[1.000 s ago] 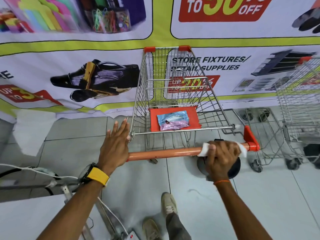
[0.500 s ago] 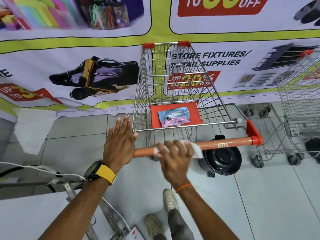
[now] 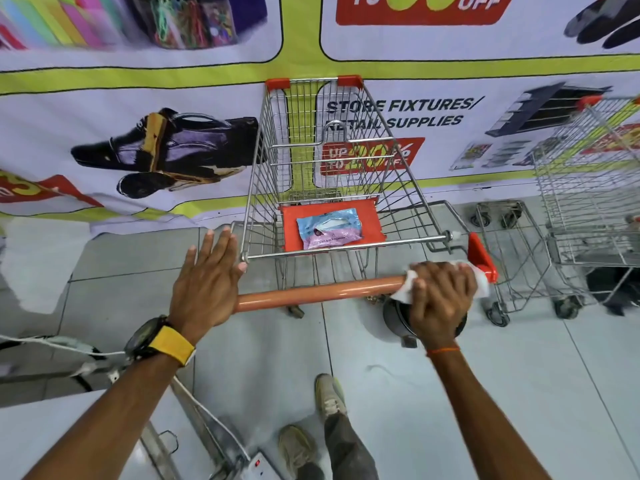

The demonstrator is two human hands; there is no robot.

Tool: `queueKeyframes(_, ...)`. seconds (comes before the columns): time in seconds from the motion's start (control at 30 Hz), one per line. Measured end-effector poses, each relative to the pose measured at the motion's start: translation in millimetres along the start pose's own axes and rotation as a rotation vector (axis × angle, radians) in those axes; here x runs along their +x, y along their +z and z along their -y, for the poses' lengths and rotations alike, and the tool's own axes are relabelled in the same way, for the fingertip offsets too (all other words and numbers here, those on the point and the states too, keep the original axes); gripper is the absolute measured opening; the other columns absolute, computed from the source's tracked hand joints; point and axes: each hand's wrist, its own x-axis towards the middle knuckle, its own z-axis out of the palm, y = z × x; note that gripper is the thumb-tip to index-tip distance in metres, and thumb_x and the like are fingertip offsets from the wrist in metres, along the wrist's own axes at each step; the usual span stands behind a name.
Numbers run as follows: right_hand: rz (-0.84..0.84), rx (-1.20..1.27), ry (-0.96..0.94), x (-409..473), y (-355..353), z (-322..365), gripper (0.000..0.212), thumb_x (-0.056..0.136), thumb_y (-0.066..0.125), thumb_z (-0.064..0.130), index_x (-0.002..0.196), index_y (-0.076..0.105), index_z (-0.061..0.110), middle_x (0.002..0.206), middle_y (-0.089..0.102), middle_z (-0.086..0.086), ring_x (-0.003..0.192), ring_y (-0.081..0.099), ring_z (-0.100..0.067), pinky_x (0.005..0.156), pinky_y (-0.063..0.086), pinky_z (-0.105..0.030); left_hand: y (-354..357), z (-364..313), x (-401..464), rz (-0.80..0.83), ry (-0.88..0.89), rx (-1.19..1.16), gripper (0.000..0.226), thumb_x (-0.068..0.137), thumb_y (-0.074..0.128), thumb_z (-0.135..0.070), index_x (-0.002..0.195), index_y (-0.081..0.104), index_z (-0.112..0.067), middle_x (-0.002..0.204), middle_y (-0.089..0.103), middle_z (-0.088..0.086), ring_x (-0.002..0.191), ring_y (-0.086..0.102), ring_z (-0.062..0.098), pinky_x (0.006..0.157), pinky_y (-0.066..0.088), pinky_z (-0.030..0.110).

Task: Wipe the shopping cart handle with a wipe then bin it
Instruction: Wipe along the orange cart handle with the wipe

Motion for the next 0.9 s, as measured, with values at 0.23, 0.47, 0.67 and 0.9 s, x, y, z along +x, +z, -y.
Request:
queueKeyframes(0.23,-0.054,0.02,0.081,-1,12,24,0.034,0.099,0.046,0.024,0.097,0.078,0.013,0.102,0.078,-0.005,0.101,0.065,-0.034,0.112,0.034,-0.059,3,-10,5,-0.002,-0.032,0.0,0.06,0.1,0.022,-0.038,0.151,0.019,-0.008,0.164,0.014,0.009,0.151,0.007,0.03,0.12,0.012,0.053)
queueKeyframes(0.47,0.144,0.125,-0.096,-30,47,149,0.027,0.096,0.055,0.032,0.113,0.074,0.023,0.116,0.075,0.002,0.105,0.065,-0.029,0.106,0.037,-0.051,3,-6,3,-0.011,-0.051,-0.034,0.058,0.101,0.022,-0.037,0.152,0.017,-0.011,0.164,0.014,0.008,0.151,0.007,0.03,0.12,0.01,0.054)
queueKeyframes(0.67,0.21,0.126,-0.218,-35,49,201,0.026,0.098,0.058,0.03,0.12,0.069,0.022,0.12,0.072,0.001,0.109,0.065,-0.029,0.105,0.044,-0.049,1,8,5,0.0,-0.047,0.005,0.057,0.101,0.023,-0.035,0.152,0.017,-0.012,0.164,0.015,0.007,0.151,0.007,0.032,0.119,0.012,0.056)
queueKeyframes(0.9,0.101,0.027,-0.033,-22,13,52,0.028,0.099,0.053,0.027,0.111,0.076,0.021,0.117,0.076,-0.004,0.111,0.065,-0.033,0.11,0.039,-0.056,0,11,5,-0.013,-0.063,0.004,0.054,0.101,0.027,-0.031,0.151,0.024,-0.011,0.161,0.024,0.009,0.15,0.014,0.034,0.117,0.016,0.058)
